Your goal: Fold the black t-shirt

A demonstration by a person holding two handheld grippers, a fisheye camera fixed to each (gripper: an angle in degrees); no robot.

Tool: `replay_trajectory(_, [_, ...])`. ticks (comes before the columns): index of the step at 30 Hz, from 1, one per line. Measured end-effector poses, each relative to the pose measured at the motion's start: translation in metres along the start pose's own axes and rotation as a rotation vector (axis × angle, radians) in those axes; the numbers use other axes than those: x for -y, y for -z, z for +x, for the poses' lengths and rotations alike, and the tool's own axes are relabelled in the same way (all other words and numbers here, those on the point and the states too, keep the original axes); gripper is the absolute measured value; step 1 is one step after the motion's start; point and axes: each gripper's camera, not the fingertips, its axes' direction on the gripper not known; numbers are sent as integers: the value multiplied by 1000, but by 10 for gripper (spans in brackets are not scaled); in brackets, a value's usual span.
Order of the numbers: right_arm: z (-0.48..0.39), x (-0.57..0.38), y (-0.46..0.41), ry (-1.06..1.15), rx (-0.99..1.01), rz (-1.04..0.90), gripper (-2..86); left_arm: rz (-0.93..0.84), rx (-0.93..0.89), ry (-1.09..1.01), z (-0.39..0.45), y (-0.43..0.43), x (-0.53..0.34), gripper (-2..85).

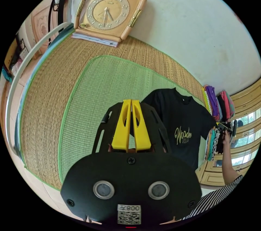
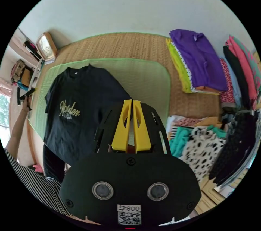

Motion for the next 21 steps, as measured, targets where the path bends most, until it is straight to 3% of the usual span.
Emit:
replay_trajectory(5, [33,41,-22,-89,-8,-129,4,-117,-104,-43,14,-30,-21,30])
replay_trajectory(9, [31,31,-60,-139,-44,-199,2,-218,-80,-78,27,-58,-43,32])
replay_trajectory(15, [51,12,-72,-253,40,-162,1,-247,152,-183,42,-61,-45,7])
replay_trajectory(17, [62,7,-64,-303,88,-105,1,-228,310,-148,38,-55,-40,4])
replay_trajectory(21, [68,-2,-56,-330,76,-55,1,-183,240,-148,41,-44,-48,1])
